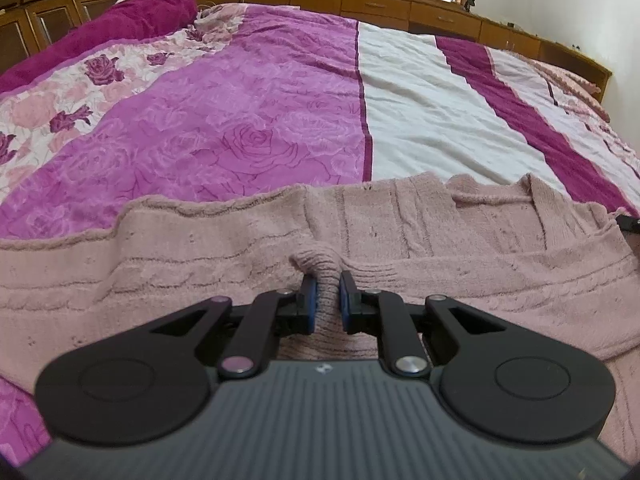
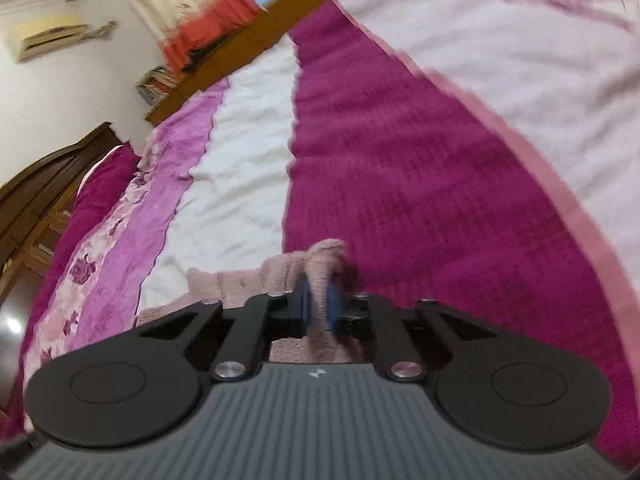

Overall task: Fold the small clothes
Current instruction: 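Fold the hem over the body toward the collar and open the right tool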

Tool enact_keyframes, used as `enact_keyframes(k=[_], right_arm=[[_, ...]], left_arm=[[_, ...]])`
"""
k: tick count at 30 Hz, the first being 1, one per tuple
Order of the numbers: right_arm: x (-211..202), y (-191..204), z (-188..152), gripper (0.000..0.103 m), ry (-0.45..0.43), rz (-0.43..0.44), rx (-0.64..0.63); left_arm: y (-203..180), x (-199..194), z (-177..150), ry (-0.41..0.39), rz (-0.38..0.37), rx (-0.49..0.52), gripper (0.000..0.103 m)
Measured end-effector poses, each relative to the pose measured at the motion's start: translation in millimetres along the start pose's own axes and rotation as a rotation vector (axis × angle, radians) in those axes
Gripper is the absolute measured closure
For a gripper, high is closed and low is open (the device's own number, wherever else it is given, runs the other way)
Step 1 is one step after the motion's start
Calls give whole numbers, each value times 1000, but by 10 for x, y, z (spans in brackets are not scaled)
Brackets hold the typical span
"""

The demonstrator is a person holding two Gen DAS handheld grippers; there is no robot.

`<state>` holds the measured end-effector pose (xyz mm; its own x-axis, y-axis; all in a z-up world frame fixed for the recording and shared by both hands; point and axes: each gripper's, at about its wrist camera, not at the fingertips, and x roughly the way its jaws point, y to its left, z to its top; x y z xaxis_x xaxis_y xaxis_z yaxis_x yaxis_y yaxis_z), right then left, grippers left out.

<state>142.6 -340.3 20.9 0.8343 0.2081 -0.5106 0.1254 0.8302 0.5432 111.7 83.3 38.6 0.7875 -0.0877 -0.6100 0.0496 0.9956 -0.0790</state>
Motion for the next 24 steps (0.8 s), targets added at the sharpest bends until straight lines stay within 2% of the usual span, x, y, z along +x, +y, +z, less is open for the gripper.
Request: enact_keyframes(k=[3,5,7,9,11,13,20,21,22,24], right_arm=[[-213,129,-15,95,-121,-26,-76],[-244,163,-12,95,-153,-59,-100],[-162,162,-17,95,-134,-99,-119],[-31,138,-54,95,-101,-157,-129],[69,100,-91,95,-69,-205,-138],[106,48,-119,94,-55,-214,-110],[-61,87,-65,92,-48,-222,-100],[-119,112,-63,84,-43,-218,-108],[-186,131,-66,80,-36,-208,-115],[-328,147,-99,63,-22,-200,-124]], left_arm=[[-1,-101,30,-60,-16,-16,88],[-22,-113,57,-74,-13,-12,88],[-50,-53,61,-50,8,11,88],[-41,30,43,-2,33,12,81],[23,80,21,43,62,-15,63],[118,35,-1,41,67,-50,53],[298,-211,57,15,53,-84,53],[303,-244,60,11,40,-89,53],[302,-265,59,11,25,-95,53],[291,-272,52,23,-16,-111,53]])
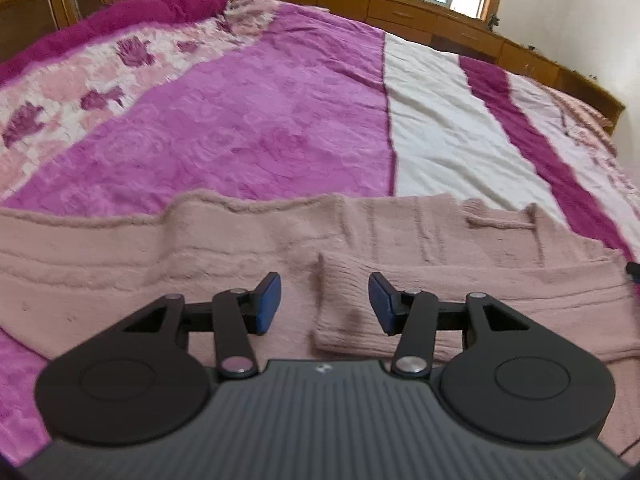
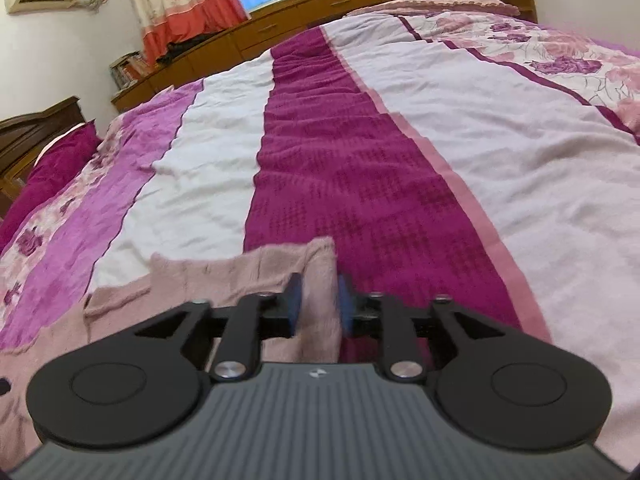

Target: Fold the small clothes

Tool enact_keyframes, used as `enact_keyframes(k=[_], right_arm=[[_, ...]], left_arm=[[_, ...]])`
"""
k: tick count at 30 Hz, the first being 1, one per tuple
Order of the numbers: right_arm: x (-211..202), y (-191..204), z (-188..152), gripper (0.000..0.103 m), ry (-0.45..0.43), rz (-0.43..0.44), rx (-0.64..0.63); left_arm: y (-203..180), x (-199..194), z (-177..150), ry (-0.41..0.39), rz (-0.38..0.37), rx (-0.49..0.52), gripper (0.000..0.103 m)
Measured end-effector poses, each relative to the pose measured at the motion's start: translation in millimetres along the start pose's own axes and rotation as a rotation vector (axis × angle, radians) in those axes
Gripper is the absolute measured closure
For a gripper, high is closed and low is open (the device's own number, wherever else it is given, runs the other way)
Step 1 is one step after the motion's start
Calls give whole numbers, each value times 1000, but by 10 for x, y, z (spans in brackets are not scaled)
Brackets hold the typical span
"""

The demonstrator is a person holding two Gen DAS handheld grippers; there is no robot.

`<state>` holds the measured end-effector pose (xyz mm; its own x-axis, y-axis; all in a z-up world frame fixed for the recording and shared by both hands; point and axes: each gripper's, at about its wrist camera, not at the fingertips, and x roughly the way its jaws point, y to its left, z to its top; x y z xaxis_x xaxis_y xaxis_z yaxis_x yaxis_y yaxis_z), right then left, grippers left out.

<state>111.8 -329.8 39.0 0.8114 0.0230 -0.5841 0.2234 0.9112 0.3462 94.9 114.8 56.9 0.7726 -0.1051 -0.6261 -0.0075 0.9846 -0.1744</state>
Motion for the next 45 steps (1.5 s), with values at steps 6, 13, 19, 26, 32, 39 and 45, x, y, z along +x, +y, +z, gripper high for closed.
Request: enact_keyframes(k=[6,13,19,26,32,39,45], right_arm=[[-398,-167,-210,58,56,29,25],[-757,-201,-546,58,131,82,16],[-796,-66,-728,56,156,91,-17],[-999,195,-907,49,118,12,-265],[-930,226,-900,85,80,-50,-285],[-908,14,-892,86,89,-142,-146],[-924,64,-761,71,161,-99,-143]], left_arm=[[-97,140,-116,58,78,28,53],[-103,92,-136,63,149,42,53],[-129,7,-151,56,119,16,52],[-182,14,-147,51,125,34,52],[-183,84,-140,66,106,-10,52],[-317,90,-184,73,83,43,53],[-327,62,-189,67,73,48,53]])
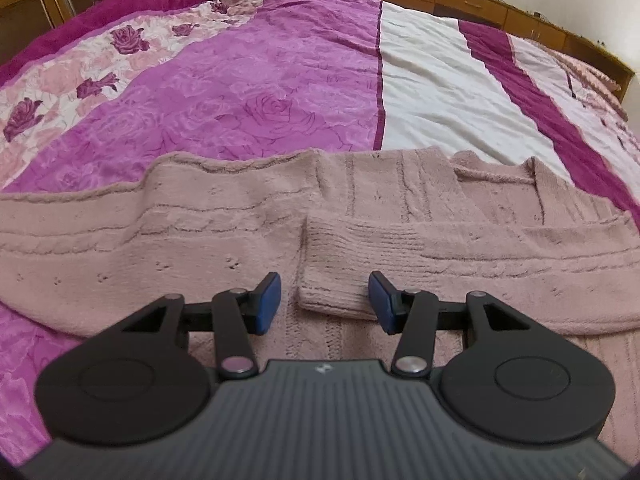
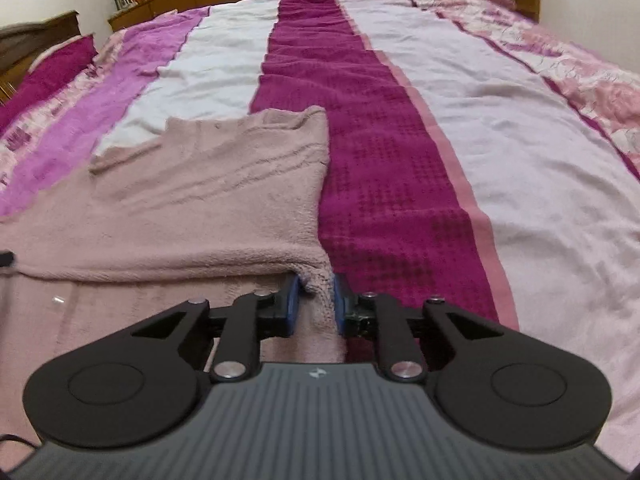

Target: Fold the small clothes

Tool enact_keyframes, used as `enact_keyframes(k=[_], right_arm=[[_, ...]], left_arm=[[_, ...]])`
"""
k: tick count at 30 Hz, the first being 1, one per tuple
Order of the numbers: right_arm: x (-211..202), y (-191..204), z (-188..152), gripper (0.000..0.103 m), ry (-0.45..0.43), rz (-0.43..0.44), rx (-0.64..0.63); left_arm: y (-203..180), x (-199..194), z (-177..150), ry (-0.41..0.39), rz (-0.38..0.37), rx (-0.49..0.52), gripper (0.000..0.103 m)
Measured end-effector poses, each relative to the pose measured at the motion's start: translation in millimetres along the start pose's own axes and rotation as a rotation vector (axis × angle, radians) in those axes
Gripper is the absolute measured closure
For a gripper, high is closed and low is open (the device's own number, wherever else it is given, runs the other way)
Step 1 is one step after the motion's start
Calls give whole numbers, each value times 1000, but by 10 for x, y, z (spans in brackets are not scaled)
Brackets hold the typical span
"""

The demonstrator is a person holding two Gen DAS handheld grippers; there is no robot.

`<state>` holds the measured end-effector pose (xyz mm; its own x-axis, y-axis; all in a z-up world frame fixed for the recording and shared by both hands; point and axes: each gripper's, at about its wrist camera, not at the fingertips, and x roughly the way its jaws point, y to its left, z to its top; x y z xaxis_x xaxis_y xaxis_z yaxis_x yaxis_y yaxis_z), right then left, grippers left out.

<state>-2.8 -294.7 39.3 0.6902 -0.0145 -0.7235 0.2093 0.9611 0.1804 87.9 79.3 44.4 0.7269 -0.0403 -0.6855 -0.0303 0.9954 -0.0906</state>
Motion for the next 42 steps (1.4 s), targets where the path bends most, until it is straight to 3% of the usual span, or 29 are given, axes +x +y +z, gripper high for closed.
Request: enact_keyframes(k=[1,3,5,10,14,16,20,22,23,24,25,26,27,32,33,34,35,42], right_arm=[[-42,-12,38,67,-2,20,19],[-122,-43,142,47,-37,38,53],[-140,-80,271,43,-72,53,80],[210,-44,663,43,-114,82,85],[465,210,845,43,-99,116,8],[588,330,925,43,-93,86,-6],[835,232,1073,43,-121,-37,143],[950,144,1092,43,-111,-30,183],[1002,135,1086,45,-101,-16,180],[1048,146,1076,54,-93,-10,159],[1078,157,1056,65,-97,-13,130],[1093,187,1037,87,-103,-19,90],[1091,195,1006,93,-117,-32,70],[1017,78,896,93,-205,-75,106],[1022,67,891,93,-211,-90,108],[1036,54,884,93,-216,-111,107],[1046,39,879,93,-224,-132,107],[969,-59,891,92,-221,-95,135]], left_arm=[[12,-4,12,0,-4,-5,53],[26,-13,34,-4,-9,-12,53],[28,-11,52,-5,-12,-16,53],[15,0,53,-2,-10,-21,53],[11,21,36,3,-1,-15,53],[23,40,39,4,2,-18,53],[71,45,57,-4,-2,-47,53],[91,35,66,-11,-11,-53,53],[97,33,75,-15,-19,-54,53],[101,39,82,-16,-31,-53,53],[98,57,89,-14,-39,-50,53],[91,87,98,-6,-42,-46,53],[83,121,101,3,-42,-44,53],[42,283,116,-11,-103,-60,55],[23,284,118,-26,-107,-48,60],[3,284,120,-43,-113,-33,71],[-21,286,123,-53,-110,-17,74],[-53,318,113,-35,1,44,72]])
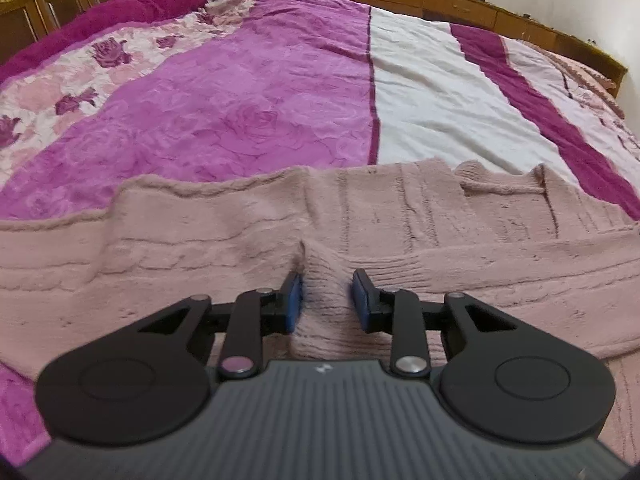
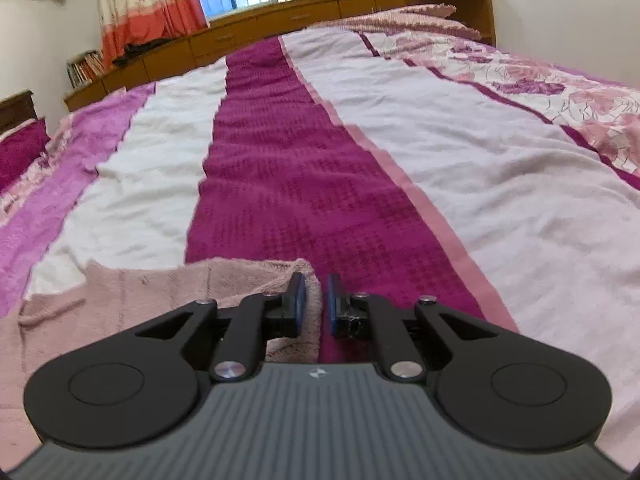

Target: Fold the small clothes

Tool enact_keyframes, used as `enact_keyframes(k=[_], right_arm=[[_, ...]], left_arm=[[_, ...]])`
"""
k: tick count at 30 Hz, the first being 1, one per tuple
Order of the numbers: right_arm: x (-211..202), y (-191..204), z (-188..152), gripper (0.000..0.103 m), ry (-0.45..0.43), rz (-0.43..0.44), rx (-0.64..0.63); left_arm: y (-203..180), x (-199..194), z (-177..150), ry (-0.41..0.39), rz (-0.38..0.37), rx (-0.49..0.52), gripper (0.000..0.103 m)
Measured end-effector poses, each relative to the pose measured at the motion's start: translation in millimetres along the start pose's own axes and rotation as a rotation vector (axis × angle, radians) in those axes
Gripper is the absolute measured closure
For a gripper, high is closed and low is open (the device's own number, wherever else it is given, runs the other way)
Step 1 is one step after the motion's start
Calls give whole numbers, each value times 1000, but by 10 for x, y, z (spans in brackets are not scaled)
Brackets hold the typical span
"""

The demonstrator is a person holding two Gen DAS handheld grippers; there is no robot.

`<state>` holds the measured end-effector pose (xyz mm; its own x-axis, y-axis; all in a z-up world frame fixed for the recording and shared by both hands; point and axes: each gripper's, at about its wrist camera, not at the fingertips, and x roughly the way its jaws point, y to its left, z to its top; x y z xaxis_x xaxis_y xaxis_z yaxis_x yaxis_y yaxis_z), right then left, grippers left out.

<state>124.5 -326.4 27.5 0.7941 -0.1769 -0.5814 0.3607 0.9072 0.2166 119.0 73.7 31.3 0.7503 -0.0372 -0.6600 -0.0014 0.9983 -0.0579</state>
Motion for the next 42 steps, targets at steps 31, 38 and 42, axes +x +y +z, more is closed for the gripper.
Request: enact_keyframes(k=[31,38,42], right_arm=[[-1072,582,-498,43,108,241,-155],[-1415,730,-660,42,169,315,-157],[-1548,806,-808,37,198,341,-172]], left_arm=[[511,-685,3,14,194,-29,53],[862,-818,-19,28,267,-91,52],[1076,-810,-69,48,305,-135,52]])
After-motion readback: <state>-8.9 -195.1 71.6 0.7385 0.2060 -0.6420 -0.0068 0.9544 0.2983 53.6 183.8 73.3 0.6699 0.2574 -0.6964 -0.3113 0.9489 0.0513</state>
